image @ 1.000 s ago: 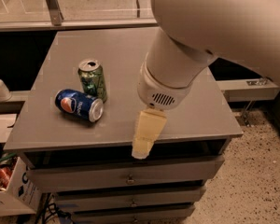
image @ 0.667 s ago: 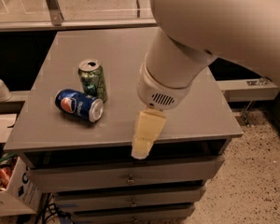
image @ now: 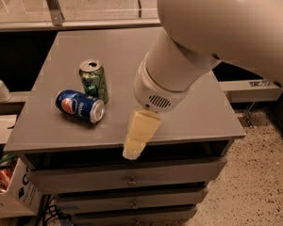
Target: Place pepsi can upright
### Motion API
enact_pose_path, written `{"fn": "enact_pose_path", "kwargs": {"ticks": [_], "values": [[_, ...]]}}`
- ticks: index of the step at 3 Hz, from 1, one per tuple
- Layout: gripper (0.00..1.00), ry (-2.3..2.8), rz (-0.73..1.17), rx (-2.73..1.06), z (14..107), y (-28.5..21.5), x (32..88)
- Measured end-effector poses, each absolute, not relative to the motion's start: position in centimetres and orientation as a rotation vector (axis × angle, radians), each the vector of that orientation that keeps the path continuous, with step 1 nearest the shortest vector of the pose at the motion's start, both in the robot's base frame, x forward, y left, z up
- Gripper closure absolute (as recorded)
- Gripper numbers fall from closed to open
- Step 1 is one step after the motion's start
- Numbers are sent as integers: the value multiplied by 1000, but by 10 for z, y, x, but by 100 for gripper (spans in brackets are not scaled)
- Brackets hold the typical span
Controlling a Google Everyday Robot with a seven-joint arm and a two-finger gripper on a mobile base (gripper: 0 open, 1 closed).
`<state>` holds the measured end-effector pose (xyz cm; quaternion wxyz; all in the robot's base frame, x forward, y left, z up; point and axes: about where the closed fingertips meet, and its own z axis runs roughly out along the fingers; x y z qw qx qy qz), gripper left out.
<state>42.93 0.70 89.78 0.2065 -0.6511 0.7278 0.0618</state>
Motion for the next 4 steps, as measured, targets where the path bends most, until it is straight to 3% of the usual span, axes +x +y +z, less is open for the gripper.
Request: {"fn": "enact_pose_path", "kwargs": {"ticks": [4], "values": [[0, 2099, 211, -1792, 873, 114, 458]]}}
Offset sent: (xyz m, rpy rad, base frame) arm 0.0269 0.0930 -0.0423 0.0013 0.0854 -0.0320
